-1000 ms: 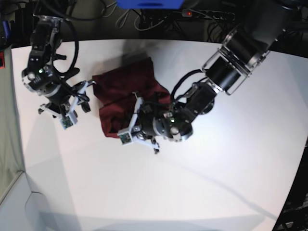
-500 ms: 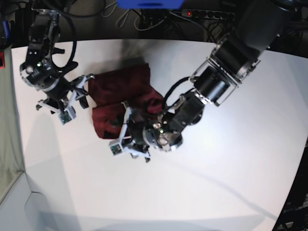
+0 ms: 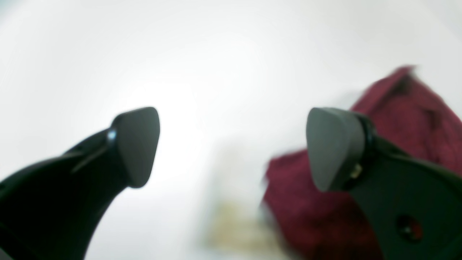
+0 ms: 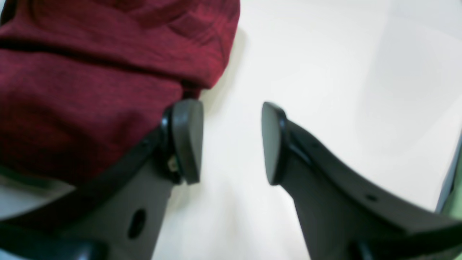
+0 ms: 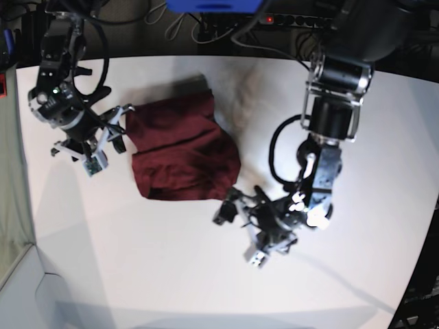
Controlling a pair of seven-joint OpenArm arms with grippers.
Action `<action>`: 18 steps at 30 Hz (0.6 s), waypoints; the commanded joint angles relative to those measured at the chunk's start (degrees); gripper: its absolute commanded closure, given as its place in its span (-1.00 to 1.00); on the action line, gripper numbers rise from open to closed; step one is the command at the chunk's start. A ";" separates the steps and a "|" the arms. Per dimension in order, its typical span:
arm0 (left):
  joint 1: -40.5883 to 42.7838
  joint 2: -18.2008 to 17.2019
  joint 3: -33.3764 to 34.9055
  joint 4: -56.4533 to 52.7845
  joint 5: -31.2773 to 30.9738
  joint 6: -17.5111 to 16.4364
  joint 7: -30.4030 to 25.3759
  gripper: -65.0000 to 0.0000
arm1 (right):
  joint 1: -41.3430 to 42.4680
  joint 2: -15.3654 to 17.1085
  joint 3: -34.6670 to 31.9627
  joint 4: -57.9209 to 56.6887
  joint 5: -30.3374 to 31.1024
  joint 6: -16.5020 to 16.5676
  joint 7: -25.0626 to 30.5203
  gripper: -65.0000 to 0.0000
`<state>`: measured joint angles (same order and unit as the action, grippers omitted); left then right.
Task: Layout the t-shirt on the table in an organized manner, then fold the t-shirt properly
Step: 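Tuck the bundle's loose edge under with the left gripper, squaring it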
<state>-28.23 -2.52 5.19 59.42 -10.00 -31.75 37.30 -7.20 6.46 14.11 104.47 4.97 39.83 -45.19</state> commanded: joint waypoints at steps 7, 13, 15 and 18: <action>11.31 1.87 -19.56 11.83 -1.12 -0.65 10.75 -0.92 | 0.92 -1.14 -0.09 0.99 1.14 0.17 1.63 0.17; 17.99 7.14 -20.18 15.00 -1.03 -0.65 12.94 -0.91 | 0.92 -4.48 -0.17 0.90 1.14 0.17 1.63 0.17; 18.60 9.25 -20.18 14.47 -1.03 -0.65 12.85 -0.91 | 0.92 -4.74 -0.17 0.72 1.14 0.17 1.63 0.17; 18.78 11.52 -20.09 14.47 -1.03 -0.65 12.85 -0.91 | 0.92 -4.74 -0.17 0.72 1.14 0.17 1.63 0.17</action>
<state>-8.84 9.15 -15.03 73.23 -10.55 -32.40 49.98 -6.85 1.45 13.87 104.33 5.17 39.83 -44.95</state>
